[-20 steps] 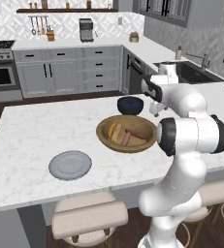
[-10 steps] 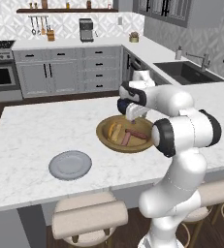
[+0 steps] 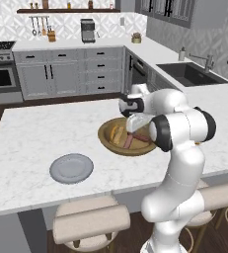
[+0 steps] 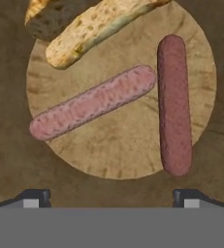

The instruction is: Place one bun and one sausage from the bowl on each plate.

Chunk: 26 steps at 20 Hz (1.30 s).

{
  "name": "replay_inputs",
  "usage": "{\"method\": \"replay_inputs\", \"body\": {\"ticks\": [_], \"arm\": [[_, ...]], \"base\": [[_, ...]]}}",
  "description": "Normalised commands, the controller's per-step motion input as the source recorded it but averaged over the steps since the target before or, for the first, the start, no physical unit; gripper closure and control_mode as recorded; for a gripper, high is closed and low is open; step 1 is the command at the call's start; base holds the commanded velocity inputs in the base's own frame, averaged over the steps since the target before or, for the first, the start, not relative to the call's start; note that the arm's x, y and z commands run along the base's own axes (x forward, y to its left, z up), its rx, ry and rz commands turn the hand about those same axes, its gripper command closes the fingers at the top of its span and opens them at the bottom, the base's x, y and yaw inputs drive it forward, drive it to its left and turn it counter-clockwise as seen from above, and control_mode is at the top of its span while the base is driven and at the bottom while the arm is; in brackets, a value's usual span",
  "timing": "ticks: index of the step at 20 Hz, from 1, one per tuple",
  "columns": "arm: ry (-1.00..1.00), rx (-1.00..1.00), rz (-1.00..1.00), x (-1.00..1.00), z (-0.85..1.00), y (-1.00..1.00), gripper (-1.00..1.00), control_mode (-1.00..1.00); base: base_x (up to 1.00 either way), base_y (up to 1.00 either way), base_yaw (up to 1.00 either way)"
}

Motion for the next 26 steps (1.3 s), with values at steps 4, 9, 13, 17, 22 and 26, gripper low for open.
{"method": "replay_inputs", "body": {"ticks": [4,9,13,17,22,26], "arm": [[0.0,-0.07,0.03,0.05,-0.31,-0.07,-1.0,-1.0],[-0.01,-0.02,0.0,0.0,-0.24,-0.17,-1.0,-1.0],[-0.07,-0.02,0.0,0.04,-0.27,-0.21,-1.0,-1.0],[-0.06,-0.01,0.0,0.03,-0.39,-0.07,-1.0,-1.0],[-0.11,-0.01,0.0,0.01,-0.25,-0.01,-1.0,-1.0],[-0.22,0.0,0.0,0.08,-0.05,0.0,-1.0,-1.0]], "base": [[0.0,0.0,0.0],[0.0,0.0,0.0],[0.0,0.0,0.0],[0.0,0.0,0.0],[0.0,0.0,0.0],[0.0,0.0,0.0]]}}
